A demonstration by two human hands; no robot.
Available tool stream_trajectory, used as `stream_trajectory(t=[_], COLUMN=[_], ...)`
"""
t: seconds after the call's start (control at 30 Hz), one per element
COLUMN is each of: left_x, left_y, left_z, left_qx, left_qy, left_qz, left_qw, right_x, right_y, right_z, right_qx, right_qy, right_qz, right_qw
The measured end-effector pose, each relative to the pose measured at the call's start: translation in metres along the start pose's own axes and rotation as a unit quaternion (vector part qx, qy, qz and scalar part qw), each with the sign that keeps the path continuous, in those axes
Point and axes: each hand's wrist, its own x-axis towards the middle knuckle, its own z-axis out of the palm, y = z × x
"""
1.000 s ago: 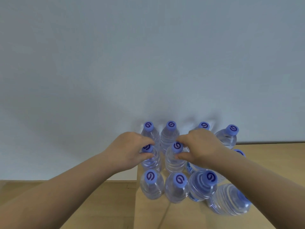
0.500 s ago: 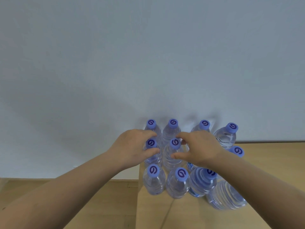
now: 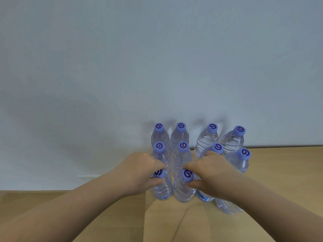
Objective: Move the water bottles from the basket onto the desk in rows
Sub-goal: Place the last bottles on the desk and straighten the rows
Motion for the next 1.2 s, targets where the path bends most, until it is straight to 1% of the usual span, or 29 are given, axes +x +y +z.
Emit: stream_trajectory(t=[0.1,0.23,0.33,0.43,0.5,0.57,0.63,0.7,0.77,0.83,0.9,0.97,1.1,1.2], left_x=[-0.002,-0.005,-0.007,-0.005,-0.003,0.003,0.016,0.039,0.069,0.101,0.132,0.159,0.196,0.208], left_y=[0.000,0.003,0.005,0.007,0.007,0.009,0.015,0.026,0.037,0.045,0.050,0.053,0.052,0.047], left_z=[-0.001,0.002,0.003,0.003,-0.001,-0.011,-0.027,-0.042,-0.052,-0.055,-0.052,-0.044,-0.023,-0.015], left_qx=[-0.001,-0.017,-0.040,-0.036,-0.032,-0.016,-0.005,-0.005,-0.008,-0.015,-0.009,0.000,-0.009,-0.036], left_qy=[-0.004,-0.002,-0.005,-0.008,-0.004,0.031,0.074,0.099,0.110,0.096,0.072,0.055,0.020,0.038], left_qz=[-0.016,-0.029,-0.045,-0.054,-0.055,-0.043,-0.026,-0.009,0.008,0.013,0.015,0.025,0.017,0.014], left_qw=[1.000,0.999,0.998,0.998,0.998,0.998,0.997,0.995,0.994,0.995,0.997,0.998,1.000,0.999], right_x=[0.003,0.005,0.002,-0.005,-0.014,-0.023,-0.031,-0.035,-0.032,-0.027,-0.020,-0.013,-0.003,0.002], right_y=[0.001,-0.003,-0.002,-0.001,0.006,0.026,0.058,0.093,0.125,0.145,0.156,0.161,0.169,0.172], right_z=[0.003,0.005,0.007,0.008,0.007,0.005,0.002,0.001,0.005,0.010,0.016,0.021,0.023,0.022], right_qx=[0.014,0.013,0.045,0.074,0.088,0.097,0.125,0.139,0.128,0.139,0.190,0.229,0.235,0.233], right_qy=[0.020,0.038,0.055,0.059,0.088,0.154,0.226,0.260,0.250,0.217,0.178,0.158,0.183,0.182], right_qz=[0.012,0.004,0.019,0.026,0.038,0.072,0.150,0.232,0.286,0.302,0.295,0.279,0.259,0.234], right_qw=[1.000,0.999,0.997,0.995,0.992,0.981,0.954,0.927,0.916,0.918,0.919,0.919,0.919,0.926])
